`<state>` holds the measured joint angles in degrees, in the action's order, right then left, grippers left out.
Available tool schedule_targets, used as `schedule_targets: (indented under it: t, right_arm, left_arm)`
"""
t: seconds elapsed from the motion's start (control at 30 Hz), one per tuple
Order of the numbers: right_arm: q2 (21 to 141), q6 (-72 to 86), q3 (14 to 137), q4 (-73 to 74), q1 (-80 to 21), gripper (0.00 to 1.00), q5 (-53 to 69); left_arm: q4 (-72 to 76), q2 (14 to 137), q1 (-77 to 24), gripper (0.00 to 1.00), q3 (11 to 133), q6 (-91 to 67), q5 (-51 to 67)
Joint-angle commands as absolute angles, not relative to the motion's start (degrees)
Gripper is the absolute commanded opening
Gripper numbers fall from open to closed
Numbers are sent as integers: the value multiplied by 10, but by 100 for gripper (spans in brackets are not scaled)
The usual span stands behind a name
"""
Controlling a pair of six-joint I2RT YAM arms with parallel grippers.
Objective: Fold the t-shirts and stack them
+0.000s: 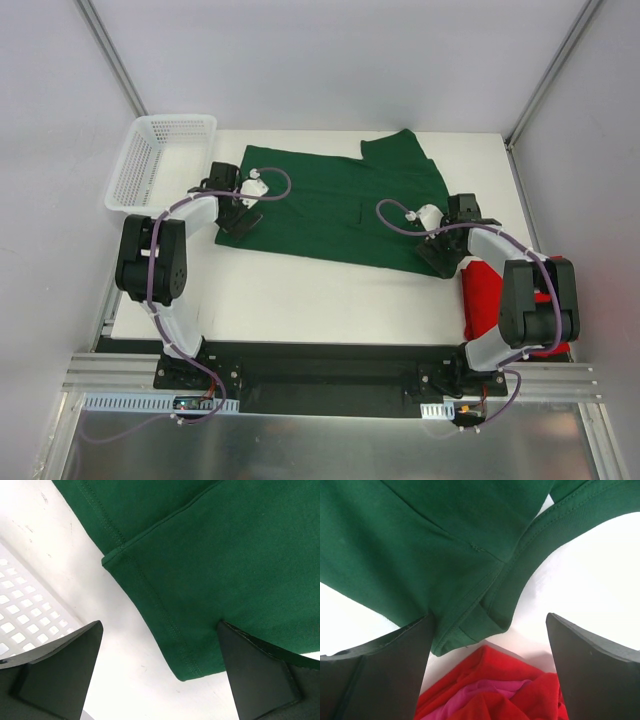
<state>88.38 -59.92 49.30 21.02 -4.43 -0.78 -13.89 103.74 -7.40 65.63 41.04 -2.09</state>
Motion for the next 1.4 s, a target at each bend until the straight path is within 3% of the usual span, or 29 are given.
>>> schedule_targets:
  t: [0.0, 0.7, 0.9, 1.37]
  right_arm:
    - [905, -628, 477, 206, -29, 96, -35]
    - [860, -581, 612, 362, -23, 96, 71]
    - [856, -568, 626, 356, -25, 96, 106]
    - [934, -559, 635, 244, -47, 96, 66]
  left_arm:
    - [-139, 1022, -68, 99, 632, 424, -42]
    - [-175, 911, -79, 99, 612, 417, -78]
    - [-176, 876, -86, 99, 634, 400, -32]
    - [-156, 1025, -98, 99, 757, 434, -25]
